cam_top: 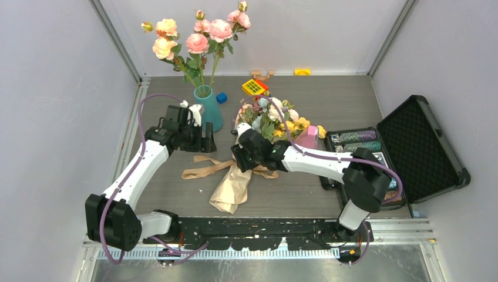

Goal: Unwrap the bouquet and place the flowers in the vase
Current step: Untie the ribbon from the wrapping paper.

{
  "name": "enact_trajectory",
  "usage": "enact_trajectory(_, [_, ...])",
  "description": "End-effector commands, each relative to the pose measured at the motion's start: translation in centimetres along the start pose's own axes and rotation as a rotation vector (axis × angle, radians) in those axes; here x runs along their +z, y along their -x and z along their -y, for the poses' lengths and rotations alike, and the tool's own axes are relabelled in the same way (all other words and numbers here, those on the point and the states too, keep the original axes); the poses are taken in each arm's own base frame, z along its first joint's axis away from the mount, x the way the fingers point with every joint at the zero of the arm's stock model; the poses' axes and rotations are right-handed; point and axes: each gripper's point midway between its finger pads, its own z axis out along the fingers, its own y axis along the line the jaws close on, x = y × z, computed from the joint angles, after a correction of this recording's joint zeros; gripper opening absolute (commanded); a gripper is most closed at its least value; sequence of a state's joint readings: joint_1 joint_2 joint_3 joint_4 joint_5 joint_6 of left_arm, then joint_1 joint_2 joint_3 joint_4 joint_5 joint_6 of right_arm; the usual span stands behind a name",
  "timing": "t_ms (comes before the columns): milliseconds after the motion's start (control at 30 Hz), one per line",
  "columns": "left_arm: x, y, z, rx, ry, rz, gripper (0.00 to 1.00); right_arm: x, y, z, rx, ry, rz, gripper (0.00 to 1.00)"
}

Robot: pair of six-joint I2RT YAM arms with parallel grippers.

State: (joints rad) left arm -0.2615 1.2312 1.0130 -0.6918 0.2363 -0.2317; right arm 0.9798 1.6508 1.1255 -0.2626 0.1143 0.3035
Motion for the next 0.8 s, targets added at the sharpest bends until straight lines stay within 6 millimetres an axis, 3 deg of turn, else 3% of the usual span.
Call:
enact_trajectory(0, [0.05, 0.69, 0.39, 0.011, -0.020, 0.024, 0.77, 0.73, 0.86, -0.53, -0.027, 0.007, 0.008, 0.50])
enact_trajectory(267, [0.11, 0.65, 0.34, 0.010, -0.018, 0.022, 0.77, 1.20, 0.28, -0.31, -0.024, -0.003, -0.005, 0.45])
enact_trajectory(467, [0.14, 0.66, 0.30, 0.010, -0.016, 0.022, 0.77, 1.07, 0.45, -0.25, -0.020, -0.006, 0.003, 0.31])
enact_trajectory(600, [0.17, 0.61, 0.31, 0.009, -0.017, 0.020, 0.77, 0.97, 0.61, -0.26, -0.018, -0.006, 0.011, 0.15])
enact_trajectory(767, [0.18, 0.57, 0.27, 0.009, -0.015, 0.018, 0.77, 0.57, 0.96, -0.31, -0.012, -0.004, 0.023, 0.07])
